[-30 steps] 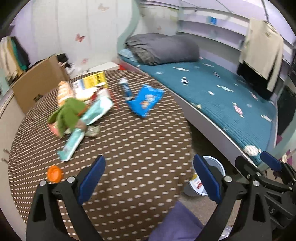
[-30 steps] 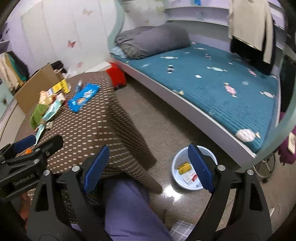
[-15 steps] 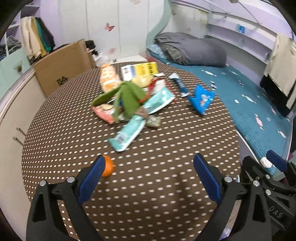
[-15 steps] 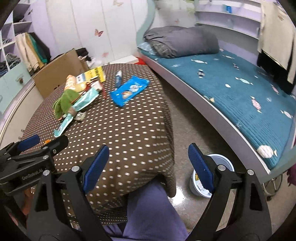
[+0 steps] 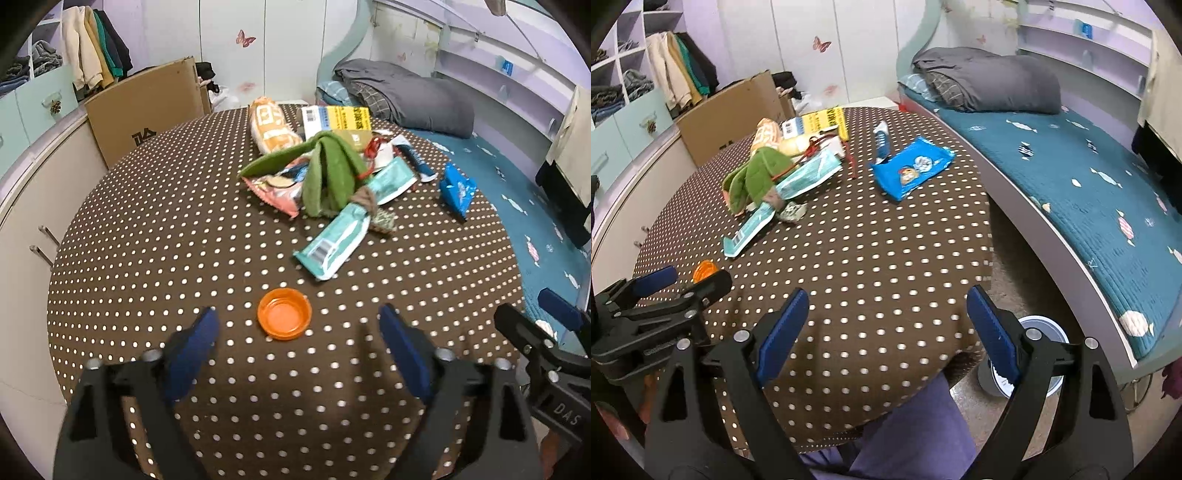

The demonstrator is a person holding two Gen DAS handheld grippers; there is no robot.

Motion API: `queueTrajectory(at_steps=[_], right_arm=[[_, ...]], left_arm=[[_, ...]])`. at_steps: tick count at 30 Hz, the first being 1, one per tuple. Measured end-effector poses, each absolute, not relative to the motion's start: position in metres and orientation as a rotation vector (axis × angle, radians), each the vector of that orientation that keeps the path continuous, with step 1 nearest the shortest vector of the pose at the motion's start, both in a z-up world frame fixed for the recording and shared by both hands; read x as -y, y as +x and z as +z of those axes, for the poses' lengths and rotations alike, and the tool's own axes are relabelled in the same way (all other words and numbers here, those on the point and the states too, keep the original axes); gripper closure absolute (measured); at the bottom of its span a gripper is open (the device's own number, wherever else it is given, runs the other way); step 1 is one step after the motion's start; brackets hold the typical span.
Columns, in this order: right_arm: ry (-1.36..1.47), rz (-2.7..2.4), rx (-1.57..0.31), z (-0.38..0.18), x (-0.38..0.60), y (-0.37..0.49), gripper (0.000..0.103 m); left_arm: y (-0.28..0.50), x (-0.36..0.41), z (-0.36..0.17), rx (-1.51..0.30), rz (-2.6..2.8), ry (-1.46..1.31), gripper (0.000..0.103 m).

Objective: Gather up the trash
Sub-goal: 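Return to the table and grasp the orange bottle cap with the left gripper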

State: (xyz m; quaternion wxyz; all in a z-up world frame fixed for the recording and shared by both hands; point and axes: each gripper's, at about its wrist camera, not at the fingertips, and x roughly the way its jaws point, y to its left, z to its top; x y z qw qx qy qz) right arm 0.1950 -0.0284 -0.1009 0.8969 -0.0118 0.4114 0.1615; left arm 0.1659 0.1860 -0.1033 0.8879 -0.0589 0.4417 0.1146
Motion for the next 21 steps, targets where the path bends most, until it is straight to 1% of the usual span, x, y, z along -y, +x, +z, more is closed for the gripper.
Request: queueTrajectory(at_steps=[1,3,4,5,13,21], right_arm=[[-0.029,0.337,-0.855,-0.101,0.026,0.195,0.017],[-0.036,0.343,-0.859,-0.102,0.022,0.196,0.017],[-0.042,0.345,-0.859,-0.102,0.02,0.196,0.017],[-0.046,0.346,-0.859,-0.102,0.019,0.196,0.017],[-0.059,0.379,-0.841,-0.095,0.002,0.205,0.017],[-0.013,0.519,-0.856,-0.09,-0.028,0.235,0.017]], left_arm=[[0.168,-0.188,-0.107,-0.928,0.233,-0.124,0.033],[0.168,-0.187,-0.109,-0.911,0.241,-0.101,0.058],[0.168,-0.186,-0.109,-0.904,0.242,-0.082,0.068],[0.168,-0.187,-0.109,-0.897,0.226,-0.085,0.074],[0.166,-0.196,-0.1,-0.864,0.213,-0.089,0.074],[0.176,-0.212,-0.081,-0.812,0.238,-0.106,0.074]])
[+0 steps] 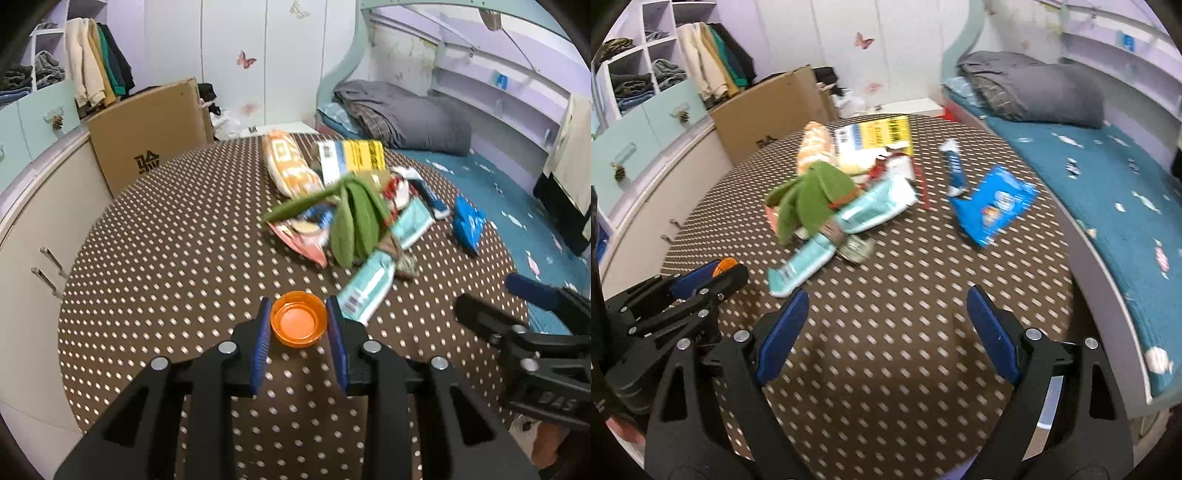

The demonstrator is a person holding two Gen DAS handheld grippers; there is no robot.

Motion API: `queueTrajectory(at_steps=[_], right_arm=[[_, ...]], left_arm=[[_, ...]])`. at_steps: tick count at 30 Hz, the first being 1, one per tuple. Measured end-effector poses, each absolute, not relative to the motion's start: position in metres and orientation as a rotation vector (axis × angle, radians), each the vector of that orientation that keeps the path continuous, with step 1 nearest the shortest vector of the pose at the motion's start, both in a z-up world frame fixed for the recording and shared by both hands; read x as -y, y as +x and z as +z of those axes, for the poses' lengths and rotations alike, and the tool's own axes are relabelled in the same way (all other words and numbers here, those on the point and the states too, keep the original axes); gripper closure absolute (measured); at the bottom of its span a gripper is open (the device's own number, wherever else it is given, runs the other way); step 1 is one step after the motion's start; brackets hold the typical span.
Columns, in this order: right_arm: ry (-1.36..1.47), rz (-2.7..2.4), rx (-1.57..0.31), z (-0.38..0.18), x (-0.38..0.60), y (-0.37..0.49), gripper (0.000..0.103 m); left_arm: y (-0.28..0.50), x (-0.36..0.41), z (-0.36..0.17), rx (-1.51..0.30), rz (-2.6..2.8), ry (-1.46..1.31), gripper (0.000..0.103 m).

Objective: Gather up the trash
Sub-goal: 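Return to the table and grasp the orange bottle cap with the left gripper, then grasp the teal packaging strip with the right gripper while the left holds the cap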

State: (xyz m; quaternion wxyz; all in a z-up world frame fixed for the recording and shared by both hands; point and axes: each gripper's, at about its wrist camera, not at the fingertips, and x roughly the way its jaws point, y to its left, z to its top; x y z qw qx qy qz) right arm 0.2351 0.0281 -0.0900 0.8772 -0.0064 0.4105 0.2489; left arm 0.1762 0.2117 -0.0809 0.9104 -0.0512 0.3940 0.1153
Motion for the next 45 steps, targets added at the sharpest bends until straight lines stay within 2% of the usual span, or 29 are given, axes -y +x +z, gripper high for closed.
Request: queueTrajectory(at_steps=[5,10,16,17,18,19,20,23,33,45], right_arm=[[0.029,0.536,-0.888,-0.096,-0.049,0.262,0.018],[0.058,0.527,-0.955,-0.109,-0.064,0.286,0.035],[0.104,0.536,-0.963,-0.11,-0.07,0.296,0.037],[0.103,0.53,-0.962,-0.111,-0.071,0.298,0.04],[0.103,0.532,-0.958,-0.111,-0.072,0.3,0.044],[0.113,0.545,-0.963,-0.112,-0.073,0.302,0.055],[0.129,0.563,-0.976,-0.113,-0.073,0.305,0.071],[0.156,0.562,-0.965,-0.111,-0.065,0.301,0.082],[0.21,0.548,-0.91,-0.092,-0.016,0.279,0.084],[0.212,0.444,-0.868,-0.081,0.049,0.27,0.084]], left_arm=[[0.18,-0.221,-0.071,-0.791,0.246,-0.121,0.074],[0.182,-0.228,-0.065,-0.784,0.259,-0.126,0.074],[0.184,-0.235,-0.064,-0.784,0.275,-0.125,0.074],[0.185,-0.237,-0.064,-0.787,0.278,-0.126,0.074],[0.187,-0.239,-0.065,-0.791,0.283,-0.128,0.074],[0.188,-0.239,-0.066,-0.795,0.286,-0.13,0.074],[0.189,-0.241,-0.067,-0.798,0.29,-0.132,0.074],[0.191,-0.244,-0.067,-0.802,0.3,-0.137,0.074],[0.197,-0.233,-0.061,-0.786,0.278,-0.129,0.074],[0.219,-0.167,-0.062,-0.791,0.143,-0.072,0.074]])
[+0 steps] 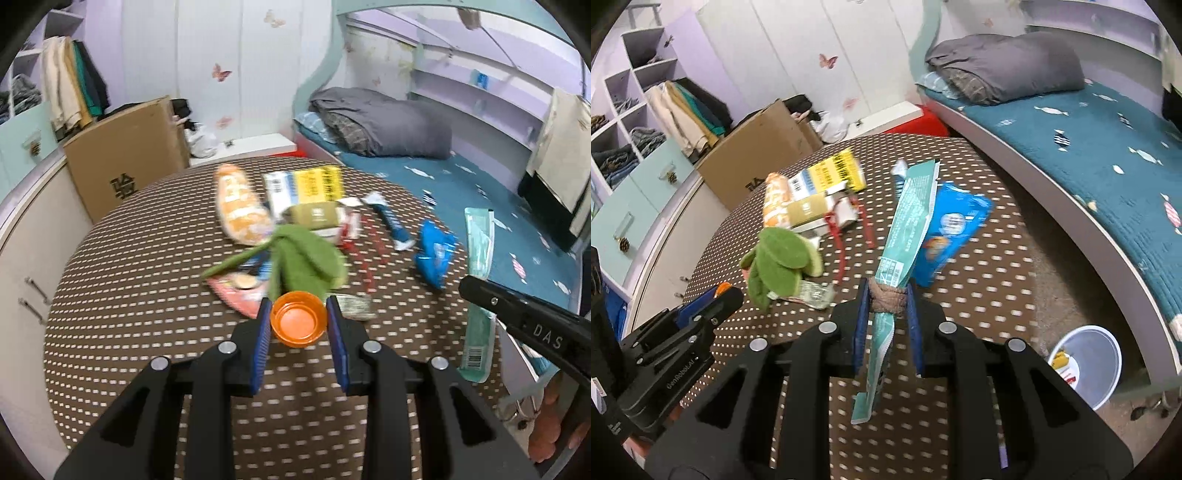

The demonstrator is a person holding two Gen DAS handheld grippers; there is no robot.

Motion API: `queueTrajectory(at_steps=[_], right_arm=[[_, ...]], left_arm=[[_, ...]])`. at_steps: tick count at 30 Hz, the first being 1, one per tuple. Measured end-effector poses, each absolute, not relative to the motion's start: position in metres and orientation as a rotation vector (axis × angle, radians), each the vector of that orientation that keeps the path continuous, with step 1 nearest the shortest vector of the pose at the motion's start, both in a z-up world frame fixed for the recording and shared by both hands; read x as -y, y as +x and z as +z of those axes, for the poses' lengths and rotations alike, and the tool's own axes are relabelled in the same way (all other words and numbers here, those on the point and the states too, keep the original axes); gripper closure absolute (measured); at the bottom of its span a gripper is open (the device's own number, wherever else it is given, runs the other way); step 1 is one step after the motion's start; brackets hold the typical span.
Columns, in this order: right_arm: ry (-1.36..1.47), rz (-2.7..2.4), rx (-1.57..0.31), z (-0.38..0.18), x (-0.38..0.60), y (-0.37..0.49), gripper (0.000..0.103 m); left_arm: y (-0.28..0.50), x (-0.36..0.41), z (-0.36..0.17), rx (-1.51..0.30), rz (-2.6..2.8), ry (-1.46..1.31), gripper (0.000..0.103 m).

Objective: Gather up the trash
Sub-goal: 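Grasp the teal packaging strip with the right gripper while the left holds the cap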

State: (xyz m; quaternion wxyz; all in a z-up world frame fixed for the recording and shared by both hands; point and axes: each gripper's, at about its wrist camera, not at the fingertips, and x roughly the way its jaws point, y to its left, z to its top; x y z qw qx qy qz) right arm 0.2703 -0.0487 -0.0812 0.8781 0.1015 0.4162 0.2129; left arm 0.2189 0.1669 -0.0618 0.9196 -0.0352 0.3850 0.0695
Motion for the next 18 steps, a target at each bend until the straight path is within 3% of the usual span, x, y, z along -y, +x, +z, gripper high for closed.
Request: queueTrajectory(at_steps=[18], right_arm=[[0.329,0.21,-0.847,-0.096,0.184,0.256,0.084]], left_arm=[[0.242,-0.014,-0.072,-0.816,-0.11,0.063,0.074]])
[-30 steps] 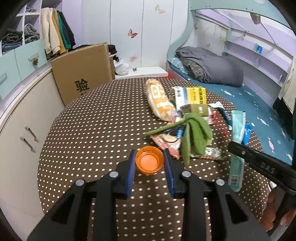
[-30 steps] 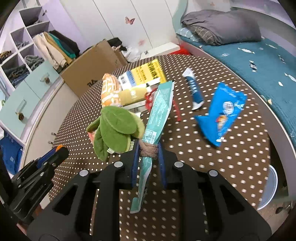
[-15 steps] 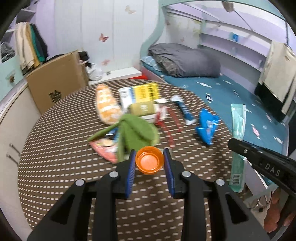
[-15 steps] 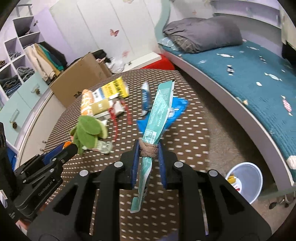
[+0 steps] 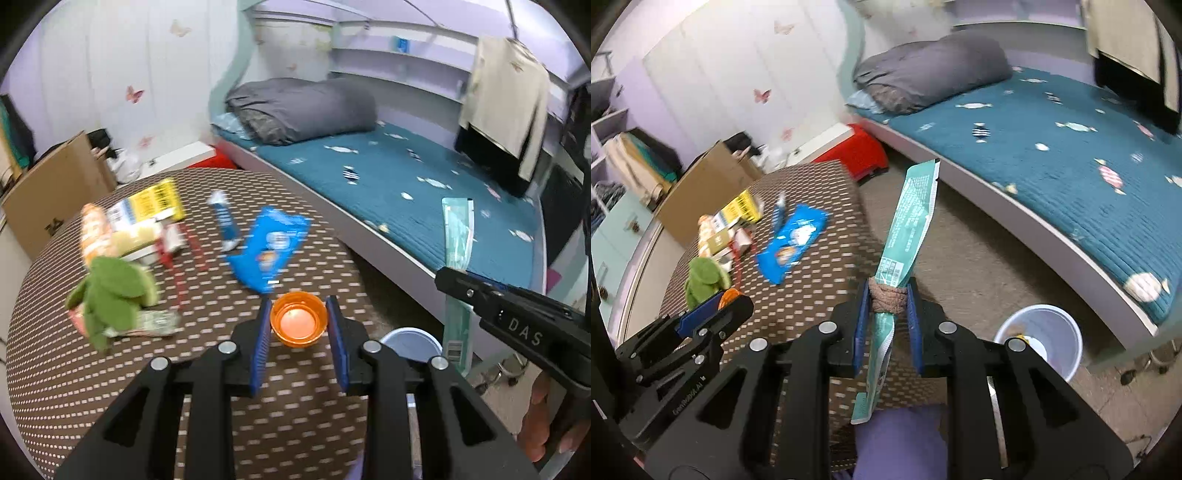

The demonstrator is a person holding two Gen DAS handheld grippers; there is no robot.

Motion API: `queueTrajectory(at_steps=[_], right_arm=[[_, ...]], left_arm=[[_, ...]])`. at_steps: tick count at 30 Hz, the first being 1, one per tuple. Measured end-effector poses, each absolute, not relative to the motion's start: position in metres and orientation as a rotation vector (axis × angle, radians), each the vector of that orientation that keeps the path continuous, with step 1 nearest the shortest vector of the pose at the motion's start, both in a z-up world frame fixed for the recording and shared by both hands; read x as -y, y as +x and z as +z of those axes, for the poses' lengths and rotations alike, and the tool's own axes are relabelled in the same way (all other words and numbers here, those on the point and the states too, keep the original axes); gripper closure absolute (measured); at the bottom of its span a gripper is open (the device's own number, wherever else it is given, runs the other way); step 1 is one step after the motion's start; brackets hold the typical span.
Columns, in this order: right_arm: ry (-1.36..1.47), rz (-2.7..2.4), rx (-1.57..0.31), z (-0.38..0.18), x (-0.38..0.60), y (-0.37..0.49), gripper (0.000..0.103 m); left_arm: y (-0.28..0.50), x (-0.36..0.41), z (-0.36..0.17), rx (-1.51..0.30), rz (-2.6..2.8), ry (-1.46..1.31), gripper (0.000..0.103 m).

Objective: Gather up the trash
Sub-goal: 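Move both grippers over the bucket and release the cap and strip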

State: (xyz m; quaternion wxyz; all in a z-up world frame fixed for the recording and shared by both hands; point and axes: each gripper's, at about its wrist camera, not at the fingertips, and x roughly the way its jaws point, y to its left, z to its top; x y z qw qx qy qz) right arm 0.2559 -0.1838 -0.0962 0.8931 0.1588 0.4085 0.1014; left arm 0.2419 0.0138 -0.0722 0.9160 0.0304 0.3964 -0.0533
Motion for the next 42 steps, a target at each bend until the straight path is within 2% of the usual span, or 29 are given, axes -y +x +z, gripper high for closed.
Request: queueTrajectory(at_steps=[11,32,34,35,37,42], right_arm=[[0.424,0.018,-0.848,-0.118,0.276,0.242,0.083],[0.518,-0.323,-0.893,-0.169,0.394,0.2,0.083],[0.529,-0.351,-0.898,-0.174,0.4,0.195,0.083],[0.544,-0.36,-0.905,-0.177,0.405,0.192,0.083],[0.552,-0.367,-0.912,-0.181,0.408,0.19,0.083],[0.547,-0.367,-0.935,-0.187,0.404,0.198,0.083]], left_arm=[[0.252,0.08,-0.086,-0.84,-0.258,0.169,0.074],[0.275,0.236,-0.15,-0.949,-0.453,0.338,0.073],[0.276,0.245,-0.153,-0.922,-0.451,0.338,0.039],[0.275,0.248,-0.154,-0.892,-0.422,0.347,0.016],[0.271,0.249,-0.155,-0.85,-0.442,0.347,0.016],[0.276,0.241,-0.163,-0.887,-0.433,0.35,0.017]])
